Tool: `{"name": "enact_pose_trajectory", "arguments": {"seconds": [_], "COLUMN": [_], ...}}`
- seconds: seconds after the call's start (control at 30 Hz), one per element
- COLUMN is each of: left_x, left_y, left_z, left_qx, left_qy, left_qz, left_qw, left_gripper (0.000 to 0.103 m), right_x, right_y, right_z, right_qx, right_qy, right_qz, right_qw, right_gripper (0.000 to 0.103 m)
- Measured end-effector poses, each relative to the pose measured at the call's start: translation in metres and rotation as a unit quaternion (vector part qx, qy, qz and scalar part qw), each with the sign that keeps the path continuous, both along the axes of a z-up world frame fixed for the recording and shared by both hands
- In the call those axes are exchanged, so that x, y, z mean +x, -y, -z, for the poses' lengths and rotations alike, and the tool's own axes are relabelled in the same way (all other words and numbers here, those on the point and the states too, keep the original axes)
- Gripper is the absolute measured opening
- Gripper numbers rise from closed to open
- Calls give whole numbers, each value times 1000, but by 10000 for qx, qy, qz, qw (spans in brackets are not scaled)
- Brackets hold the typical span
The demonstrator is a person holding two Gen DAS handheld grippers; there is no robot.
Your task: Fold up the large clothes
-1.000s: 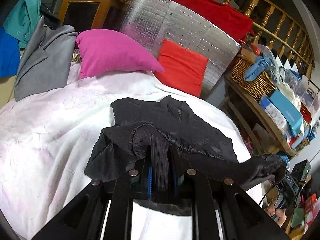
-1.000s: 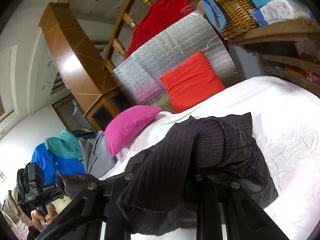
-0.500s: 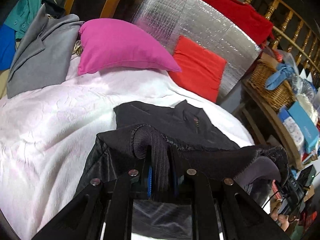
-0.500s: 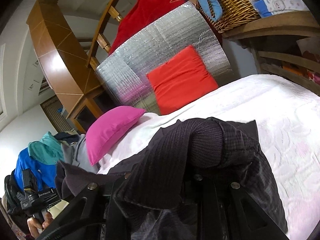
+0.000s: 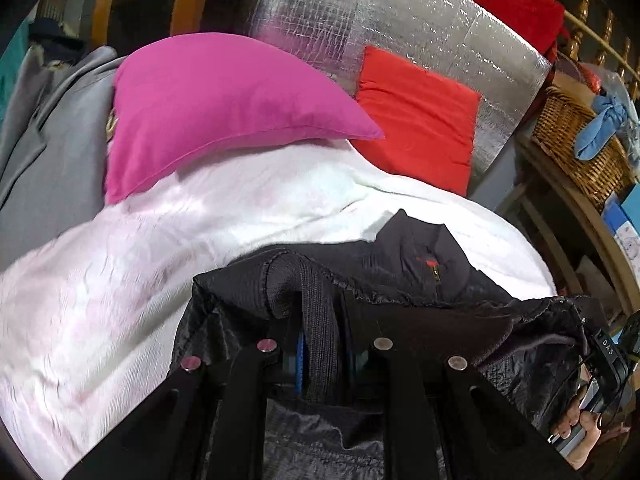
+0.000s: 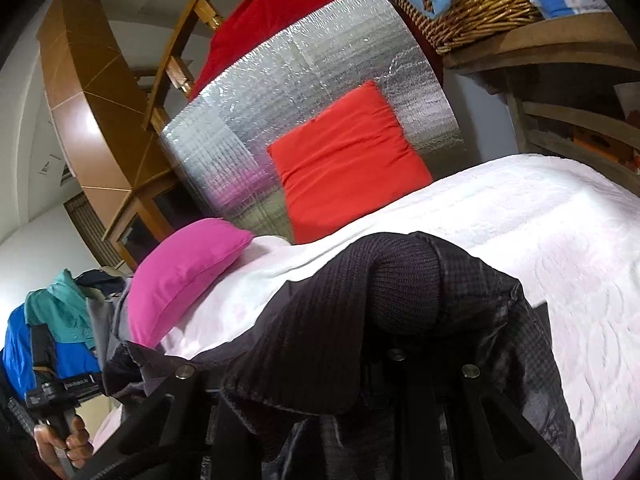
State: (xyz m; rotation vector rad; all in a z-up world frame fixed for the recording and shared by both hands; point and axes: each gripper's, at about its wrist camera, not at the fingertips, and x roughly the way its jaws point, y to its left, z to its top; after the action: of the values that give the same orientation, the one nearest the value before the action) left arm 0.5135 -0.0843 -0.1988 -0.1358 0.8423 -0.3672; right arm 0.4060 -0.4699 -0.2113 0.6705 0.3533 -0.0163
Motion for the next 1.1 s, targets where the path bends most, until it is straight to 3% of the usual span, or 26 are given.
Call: {"name": "enact_pose_trajectory", "arguments": {"seconds": [0.17, 0.5, 0.8, 0.93, 0.97, 1.03, 1.1], "left_x": [24, 51, 62, 65, 66, 65, 63], "left_y": [23, 33, 38, 38, 38, 36, 33], "left_z": [2, 22, 42, 50, 52, 54, 53], "left_qx": [277, 466, 651, 588, 543, 435, 310], "left_qy": [97, -5, 16, 27, 21, 2, -14], "left_qz": [62, -86, -169, -261, -285, -272, -245], "left_qw": [9996, 9989, 9977, 9979, 9981, 9987, 9992], "left_gripper": [16, 17, 17, 20, 21, 22, 25], "right_x": [25, 57, 94, 108, 108, 105, 99], "right_y": [17, 25, 41, 51, 53, 56, 58], "right_z": [7, 28, 58, 76, 76, 77, 77], "right_qx": [43, 285, 982, 1506, 1610, 1758, 1919], "right_qy": [25, 21, -506, -768, -695, -469, -224], "right_qz": [62, 71, -85, -332, -456, -673, -825], "right_qw": [10000, 9996, 9938, 9850, 9835, 9810, 9777], "right_gripper": [25, 25, 27, 41, 45, 63, 72]}}
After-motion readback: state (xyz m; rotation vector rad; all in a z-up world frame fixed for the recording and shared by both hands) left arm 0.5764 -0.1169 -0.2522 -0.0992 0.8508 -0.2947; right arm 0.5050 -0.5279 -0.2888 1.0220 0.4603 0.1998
